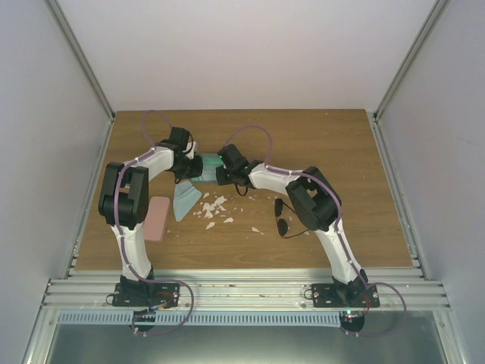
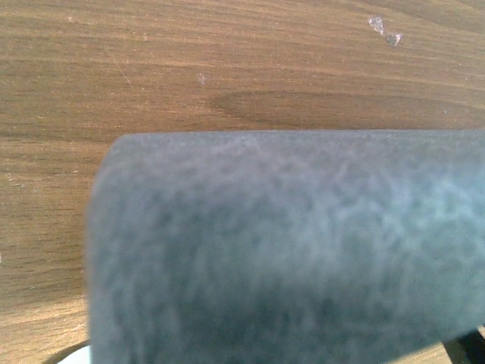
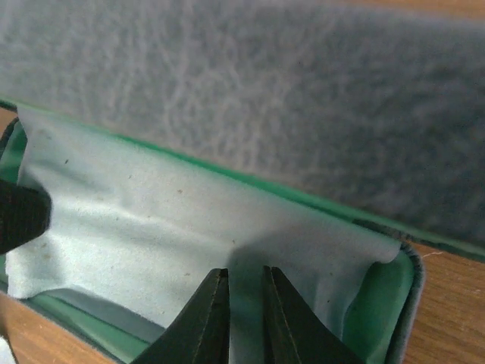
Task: Organize the sunglasses
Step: Place the glasses cleaning cloth in the sunglasses case.
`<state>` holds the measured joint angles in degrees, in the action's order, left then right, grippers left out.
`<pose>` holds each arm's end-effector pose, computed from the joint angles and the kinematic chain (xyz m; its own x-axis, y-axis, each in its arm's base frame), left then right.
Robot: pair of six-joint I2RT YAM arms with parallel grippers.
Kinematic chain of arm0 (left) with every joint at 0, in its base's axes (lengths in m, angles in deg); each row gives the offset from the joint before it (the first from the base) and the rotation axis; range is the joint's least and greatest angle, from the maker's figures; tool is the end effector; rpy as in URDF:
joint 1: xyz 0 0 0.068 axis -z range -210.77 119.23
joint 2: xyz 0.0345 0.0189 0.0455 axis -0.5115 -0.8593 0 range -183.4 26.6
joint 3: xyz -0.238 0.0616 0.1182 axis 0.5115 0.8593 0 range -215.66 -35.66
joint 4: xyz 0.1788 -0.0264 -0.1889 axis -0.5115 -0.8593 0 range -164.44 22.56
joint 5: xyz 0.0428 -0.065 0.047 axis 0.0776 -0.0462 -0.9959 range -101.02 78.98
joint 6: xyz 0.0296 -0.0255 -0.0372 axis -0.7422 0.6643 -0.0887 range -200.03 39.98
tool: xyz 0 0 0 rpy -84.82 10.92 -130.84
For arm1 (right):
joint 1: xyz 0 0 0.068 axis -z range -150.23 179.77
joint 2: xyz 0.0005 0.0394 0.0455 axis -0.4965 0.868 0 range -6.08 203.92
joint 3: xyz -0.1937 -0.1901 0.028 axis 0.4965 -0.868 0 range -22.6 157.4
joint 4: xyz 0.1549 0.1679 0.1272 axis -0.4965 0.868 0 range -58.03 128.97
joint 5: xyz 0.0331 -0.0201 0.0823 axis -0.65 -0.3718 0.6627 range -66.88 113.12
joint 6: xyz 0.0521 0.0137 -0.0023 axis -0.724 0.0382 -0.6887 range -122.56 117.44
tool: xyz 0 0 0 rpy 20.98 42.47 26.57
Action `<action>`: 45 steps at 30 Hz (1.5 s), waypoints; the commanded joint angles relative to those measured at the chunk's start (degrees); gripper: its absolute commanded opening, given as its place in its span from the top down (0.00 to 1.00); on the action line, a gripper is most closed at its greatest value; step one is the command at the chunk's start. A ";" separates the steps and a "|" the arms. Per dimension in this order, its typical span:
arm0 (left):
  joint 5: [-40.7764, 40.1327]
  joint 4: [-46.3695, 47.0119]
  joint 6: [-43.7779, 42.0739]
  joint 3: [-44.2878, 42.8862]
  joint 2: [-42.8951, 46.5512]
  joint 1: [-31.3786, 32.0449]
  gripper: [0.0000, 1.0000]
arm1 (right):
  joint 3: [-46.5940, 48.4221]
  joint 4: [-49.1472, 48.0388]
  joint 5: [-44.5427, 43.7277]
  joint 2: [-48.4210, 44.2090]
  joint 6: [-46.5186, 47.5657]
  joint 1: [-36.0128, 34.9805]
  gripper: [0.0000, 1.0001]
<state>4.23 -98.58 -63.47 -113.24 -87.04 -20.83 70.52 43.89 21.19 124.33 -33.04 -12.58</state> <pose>0.3935 -0.0785 0.1597 -0.9464 -0.1135 -0.3025 -0.0030 0.9394 -0.3429 0.3659 0.3320 0.1308 -0.8154 -0.0574 -0.5760 -0.2825 0.9080 0.3093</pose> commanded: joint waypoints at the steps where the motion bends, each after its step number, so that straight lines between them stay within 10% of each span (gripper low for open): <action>1: -0.96 -0.50 0.86 -1.61 -0.48 -0.58 0.98 | 1.54 0.74 -3.38 1.48 -0.78 0.53 0.86; 16: -7.91 -4.54 4.33 -3.23 4.65 -0.59 0.74 | 1.01 2.47 -4.08 2.72 -2.30 0.50 0.85; 31: 8.86 8.79 6.70 3.39 0.56 -0.37 0.91 | 1.12 2.47 -3.01 2.91 -2.48 0.52 0.86; 45: -14.56 1.81 11.64 3.62 2.11 -0.36 0.84 | 1.45 5.29 -7.24 3.05 -4.12 0.57 0.86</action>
<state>1.04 -93.31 -53.87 -110.22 -87.20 -20.64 71.57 44.48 18.06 124.99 -35.62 -12.55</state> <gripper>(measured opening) 0.145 0.141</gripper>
